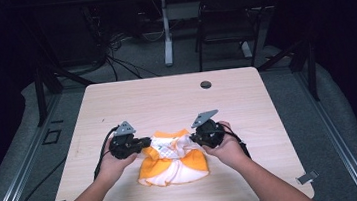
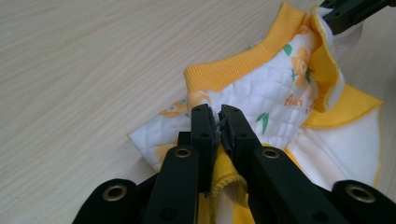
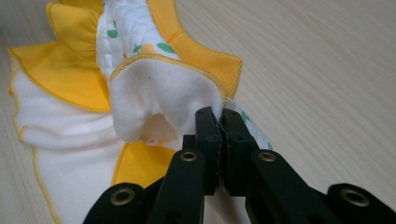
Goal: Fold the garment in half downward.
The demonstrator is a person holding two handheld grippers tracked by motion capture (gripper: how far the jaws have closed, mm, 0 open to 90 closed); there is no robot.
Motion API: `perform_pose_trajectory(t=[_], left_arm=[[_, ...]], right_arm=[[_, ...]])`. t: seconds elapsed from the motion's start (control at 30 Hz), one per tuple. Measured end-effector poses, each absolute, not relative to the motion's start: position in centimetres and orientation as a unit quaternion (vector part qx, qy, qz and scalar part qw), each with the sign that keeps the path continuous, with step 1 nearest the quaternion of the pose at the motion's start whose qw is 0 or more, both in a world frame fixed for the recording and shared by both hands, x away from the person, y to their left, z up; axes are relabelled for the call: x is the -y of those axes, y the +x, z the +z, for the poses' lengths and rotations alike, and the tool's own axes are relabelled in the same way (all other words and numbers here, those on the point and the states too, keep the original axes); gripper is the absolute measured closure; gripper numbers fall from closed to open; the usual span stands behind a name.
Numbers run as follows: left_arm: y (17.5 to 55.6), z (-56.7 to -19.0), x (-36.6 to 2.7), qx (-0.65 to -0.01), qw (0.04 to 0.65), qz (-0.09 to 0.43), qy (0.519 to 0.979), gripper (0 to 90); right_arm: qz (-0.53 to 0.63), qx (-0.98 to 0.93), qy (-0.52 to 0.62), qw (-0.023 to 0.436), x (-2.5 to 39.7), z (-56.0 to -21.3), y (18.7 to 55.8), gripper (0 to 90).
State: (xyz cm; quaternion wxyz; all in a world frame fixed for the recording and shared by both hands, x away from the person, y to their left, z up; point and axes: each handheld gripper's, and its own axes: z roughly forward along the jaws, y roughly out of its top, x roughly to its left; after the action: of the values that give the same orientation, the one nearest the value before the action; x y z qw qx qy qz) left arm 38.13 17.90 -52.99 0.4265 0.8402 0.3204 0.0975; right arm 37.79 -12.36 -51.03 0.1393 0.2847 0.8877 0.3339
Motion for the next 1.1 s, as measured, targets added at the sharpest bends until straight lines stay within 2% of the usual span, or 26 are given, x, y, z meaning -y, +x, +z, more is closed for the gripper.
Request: perform_pose_trajectory(t=[0.17,0.27,0.47,0.6,0.67,0.83,0.9,1.1], left_arm=[[37.2,-53.8,-17.7,-0.316,0.42,0.09,0.846,83.8],[36.8,-54.0,-17.8,-0.321,0.417,0.082,0.846,81.8],[36.4,-52.8,-18.1,-0.327,0.428,0.081,0.838,69.5],[36.4,-51.6,-18.3,-0.335,0.437,0.086,0.83,67.8],[36.6,-51.3,-18.5,-0.341,0.436,0.09,0.828,70.8],[37.7,-51.5,-18.2,-0.359,0.414,0.093,0.832,86.0],[38.1,-51.8,-17.9,-0.367,0.408,0.091,0.831,89.6],[38.3,-52.1,-17.3,-0.365,0.404,0.081,0.835,90.0]], right_arm=[[0.336,-0.888,0.288,0.125,12.7,-51.9,37.1,85.6],[0.35,-0.881,0.301,0.107,12.8,-52.1,36.7,80.1],[0.376,-0.868,0.312,0.088,13.3,-51.0,36.0,70.4],[0.388,-0.863,0.312,0.088,13.6,-50.0,35.7,67.8],[0.394,-0.859,0.315,0.093,13.7,-49.6,35.7,70.7],[0.38,-0.859,0.324,0.11,13.3,-49.7,36.6,88.3],[0.366,-0.863,0.328,0.118,13.0,-50.1,37.2,89.8],[0.352,-0.866,0.339,0.109,12.3,-51.2,38.2,89.9]])
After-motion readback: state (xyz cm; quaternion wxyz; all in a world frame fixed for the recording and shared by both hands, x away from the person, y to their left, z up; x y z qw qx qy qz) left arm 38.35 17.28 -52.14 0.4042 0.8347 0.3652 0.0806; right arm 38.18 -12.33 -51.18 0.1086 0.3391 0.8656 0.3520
